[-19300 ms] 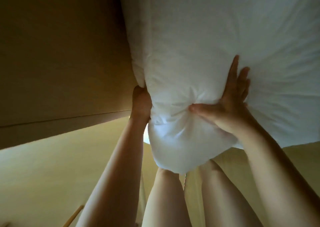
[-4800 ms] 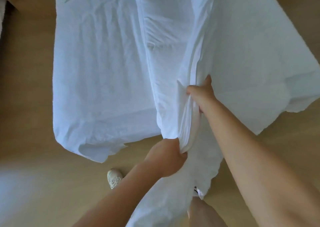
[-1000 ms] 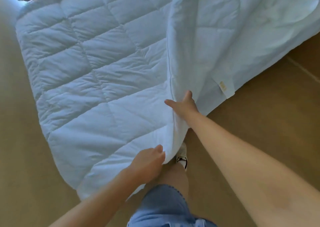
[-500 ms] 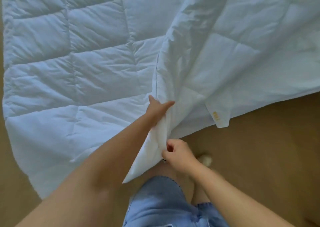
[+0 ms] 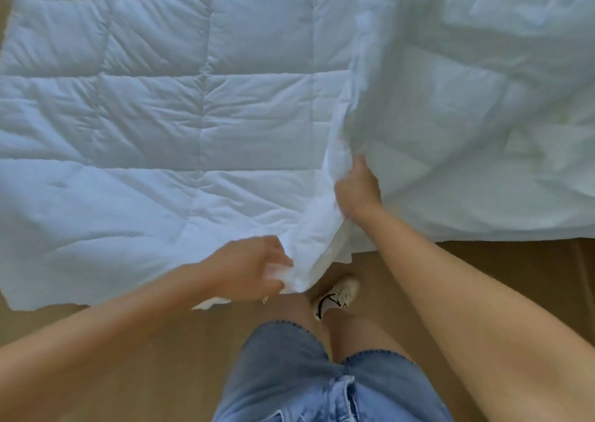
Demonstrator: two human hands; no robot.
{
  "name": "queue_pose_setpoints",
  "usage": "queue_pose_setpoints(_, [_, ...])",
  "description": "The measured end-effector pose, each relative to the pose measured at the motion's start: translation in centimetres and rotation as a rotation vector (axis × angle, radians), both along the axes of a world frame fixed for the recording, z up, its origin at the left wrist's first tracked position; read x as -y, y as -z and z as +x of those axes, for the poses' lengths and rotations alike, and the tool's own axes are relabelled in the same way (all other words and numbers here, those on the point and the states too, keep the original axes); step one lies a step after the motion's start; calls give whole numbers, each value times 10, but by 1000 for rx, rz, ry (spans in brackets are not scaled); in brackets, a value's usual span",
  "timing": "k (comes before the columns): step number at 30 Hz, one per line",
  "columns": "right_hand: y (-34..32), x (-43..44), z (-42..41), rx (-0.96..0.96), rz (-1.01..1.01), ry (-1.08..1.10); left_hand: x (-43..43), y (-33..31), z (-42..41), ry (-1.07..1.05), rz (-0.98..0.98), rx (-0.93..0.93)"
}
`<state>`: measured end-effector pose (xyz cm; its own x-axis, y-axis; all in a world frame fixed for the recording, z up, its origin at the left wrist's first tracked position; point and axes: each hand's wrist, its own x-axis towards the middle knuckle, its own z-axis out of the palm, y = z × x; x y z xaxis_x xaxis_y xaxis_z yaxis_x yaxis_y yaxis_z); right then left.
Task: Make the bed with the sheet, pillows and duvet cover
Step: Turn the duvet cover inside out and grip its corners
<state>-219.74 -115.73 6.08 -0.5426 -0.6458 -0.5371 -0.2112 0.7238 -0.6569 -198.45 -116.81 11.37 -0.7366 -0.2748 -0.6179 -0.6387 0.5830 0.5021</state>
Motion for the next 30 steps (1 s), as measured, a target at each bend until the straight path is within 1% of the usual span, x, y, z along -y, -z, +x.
queue_pose_setpoints(2, [0, -29, 11, -58, 30, -259, 21, -2, -42, -490, 34, -119])
queue_pose_setpoints(3, [-1, -50, 19, -42, 46, -418, 34, 1, -71, -686, 85, -186])
queue_pose_setpoints(4, [-4, -74, 27, -1, 76, -556, 47, 7, -103, -799, 133, -214])
queue_pose_setpoints(5, [-6, -98, 33, 58, 111, -639, 55, 14, -135, -847, 167, -204])
queue_pose_setpoints(6, [-10, -120, 38, 123, 147, -652, 59, 23, -166, -874, 190, -161])
queue_pose_setpoints(7, [-13, -138, 40, 177, 159, -615, 61, 37, -192, -906, 208, -96])
queue_pose_setpoints(9, [-20, -155, 32, 223, 120, -507, 56, 70, -226, -956, 232, 93])
queue_pose_setpoints(11, [-26, -155, 12, 283, 79, -387, 46, 102, -240, -930, 200, 260])
queue_pose_setpoints(13, [-25, -147, -10, 342, 53, -307, 43, 129, -243, -940, 139, 318])
queue_pose_setpoints(16, [-14, -134, -35, 363, 29, -245, 61, 160, -232, -1002, 23, 310])
queue_pose_setpoints(18, [-2, -125, -41, 401, 38, -205, 78, 180, -223, -1082, 17, 273])
queue_pose_setpoints(19, [4, -119, -43, 426, 47, -202, 87, 189, -222, -1137, 71, 217])
queue_pose_setpoints(21, [14, -106, -51, 473, 98, -237, 104, 198, -226, -1264, 242, 25])
queue_pose_setpoints(22, [19, -98, -60, 499, 122, -261, 110, 200, -231, -1300, 278, -61])
queue_pose_setpoints(23, [25, -89, -72, 516, 130, -259, 114, 199, -239, -1293, 277, -127])
queue_pose_setpoints(24, [30, -81, -86, 515, 116, -194, 115, 195, -249, -1239, 262, -180])
queue_pose_setpoints(25, [34, -73, -102, 497, 85, -71, 111, 190, -260, -1138, 225, -207])
queue_pose_setpoints(27, [46, -56, -138, 440, 13, 193, 93, 177, -280, -840, 138, -193])
queue_pose_setpoints(28, [52, -47, -157, 427, -8, 285, 81, 171, -288, -671, 107, -166])
queue_pose_setpoints(30, [64, -28, -197, 481, -52, 416, 57, 161, -301, -335, 49, -121])
